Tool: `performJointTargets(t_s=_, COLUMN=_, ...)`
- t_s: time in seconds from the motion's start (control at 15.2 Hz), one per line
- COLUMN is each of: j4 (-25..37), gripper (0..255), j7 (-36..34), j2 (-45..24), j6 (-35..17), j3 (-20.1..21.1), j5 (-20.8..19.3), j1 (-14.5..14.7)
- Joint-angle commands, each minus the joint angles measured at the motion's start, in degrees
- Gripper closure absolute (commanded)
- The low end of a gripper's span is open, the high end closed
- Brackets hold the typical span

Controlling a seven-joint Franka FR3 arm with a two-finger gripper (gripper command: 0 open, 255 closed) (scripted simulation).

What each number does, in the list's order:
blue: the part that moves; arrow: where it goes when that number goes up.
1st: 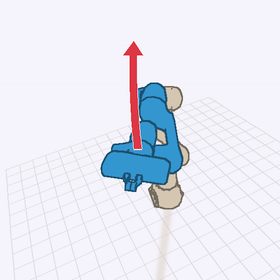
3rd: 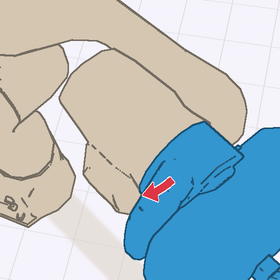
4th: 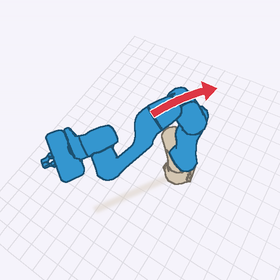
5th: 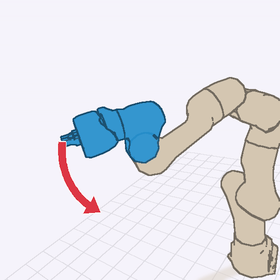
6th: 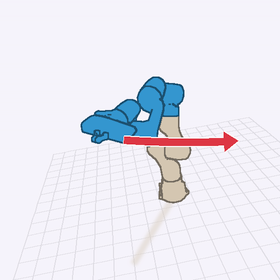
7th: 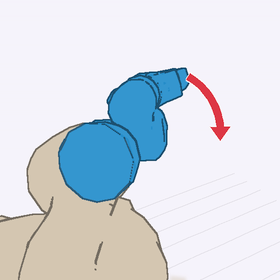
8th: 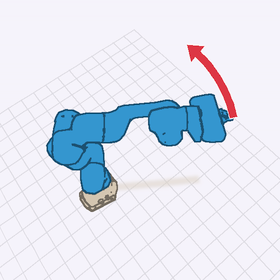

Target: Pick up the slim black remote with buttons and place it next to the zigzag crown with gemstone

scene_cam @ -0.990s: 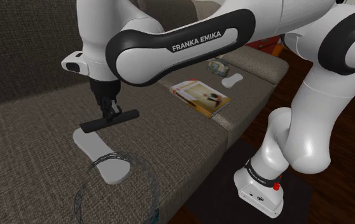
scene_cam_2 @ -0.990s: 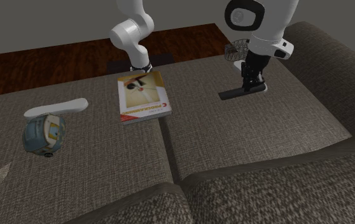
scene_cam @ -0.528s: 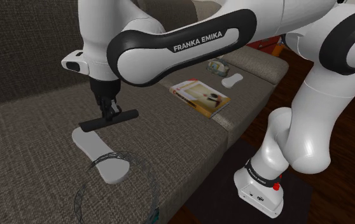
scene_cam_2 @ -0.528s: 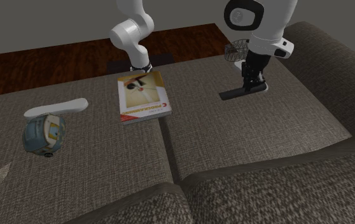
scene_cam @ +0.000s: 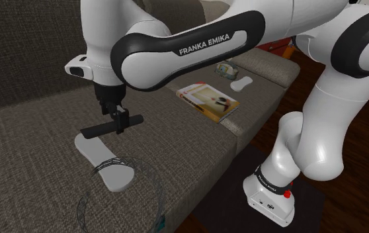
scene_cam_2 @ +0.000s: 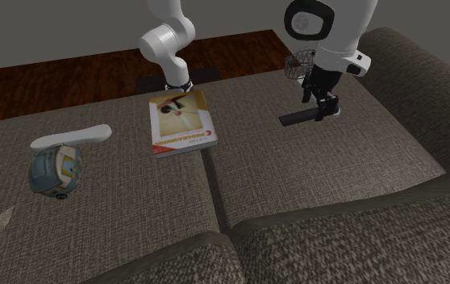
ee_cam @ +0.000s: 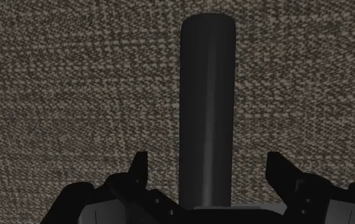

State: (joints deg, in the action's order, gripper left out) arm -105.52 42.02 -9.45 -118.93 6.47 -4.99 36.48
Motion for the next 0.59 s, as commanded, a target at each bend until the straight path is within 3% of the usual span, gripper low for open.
performJointTargets(t_s=0.0, j4=1.8, gripper=0, j7=0.1, j2=1.0, j6=2.8, j3=0.1, j5=0.2, j1=0.1)
performJointTargets(t_s=0.13, j4=4.0, gripper=0, j7=0.2, j2=1.9, j6=5.9, j3=0.2, j5=0.4, j1=0.1)
performJointTargets(t_s=0.53, j4=4.0, gripper=0, j7=0.2, j2=1.9, j6=5.9, j3=0.2, j5=0.4, j1=0.1)
